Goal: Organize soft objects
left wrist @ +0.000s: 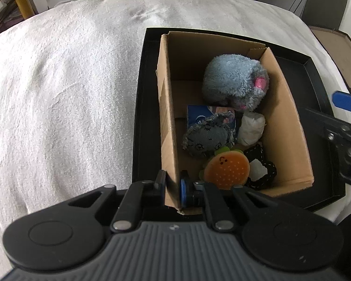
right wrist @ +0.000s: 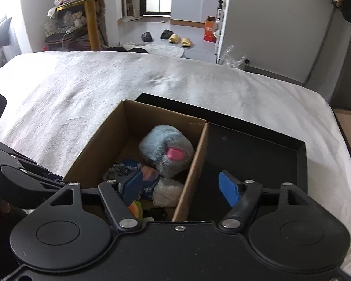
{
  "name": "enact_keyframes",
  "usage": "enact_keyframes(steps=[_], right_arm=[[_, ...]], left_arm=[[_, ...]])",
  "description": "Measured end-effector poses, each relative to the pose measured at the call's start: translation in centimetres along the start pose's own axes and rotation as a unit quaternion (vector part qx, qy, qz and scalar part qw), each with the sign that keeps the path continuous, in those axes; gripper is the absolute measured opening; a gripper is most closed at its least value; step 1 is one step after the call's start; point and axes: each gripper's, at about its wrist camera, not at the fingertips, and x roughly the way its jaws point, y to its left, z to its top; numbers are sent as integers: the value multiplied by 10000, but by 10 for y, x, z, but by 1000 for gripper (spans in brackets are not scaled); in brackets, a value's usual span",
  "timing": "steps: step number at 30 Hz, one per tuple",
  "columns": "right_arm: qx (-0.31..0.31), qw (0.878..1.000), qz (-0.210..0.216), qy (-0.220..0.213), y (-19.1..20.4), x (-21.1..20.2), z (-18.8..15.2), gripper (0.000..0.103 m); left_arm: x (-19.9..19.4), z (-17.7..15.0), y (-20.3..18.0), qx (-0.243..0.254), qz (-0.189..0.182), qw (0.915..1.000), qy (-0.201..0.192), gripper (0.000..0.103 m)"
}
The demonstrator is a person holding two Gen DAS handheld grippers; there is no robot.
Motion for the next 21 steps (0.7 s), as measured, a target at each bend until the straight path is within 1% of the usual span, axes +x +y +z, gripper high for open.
enact_keyframes(steps=[4,11,14,15,17,20,21], right_arm=[[120,9999,-54,22,-9,-6,-6,72],[371,9992,-126,-5,-25,-17,-15,74],[527,9985,-120,52,-32,-20,-22,74],[563,9983,-130,74,-33,-21,-24,75],[615,9979,-156,96,-36,-24,-27,80],[779,9968,-193,13,-41,-32,-31,83],[859,9961,-192,-13,-44,-34,-32,83]], left_arm=[[0,1,1,-62,64,10000,-13,11],[-3,1,-3,-80,339,9994,-69,12],[-8,1,-4,-138,319,9994,-94,13],[-10,0,-4,-144,307,9993,-150,15],[-17,-2,-4,-183,235,9992,-257,16],[-25,-3,-2,-255,189,9989,-335,25],[-29,-4,-1,-266,192,9987,-382,31]])
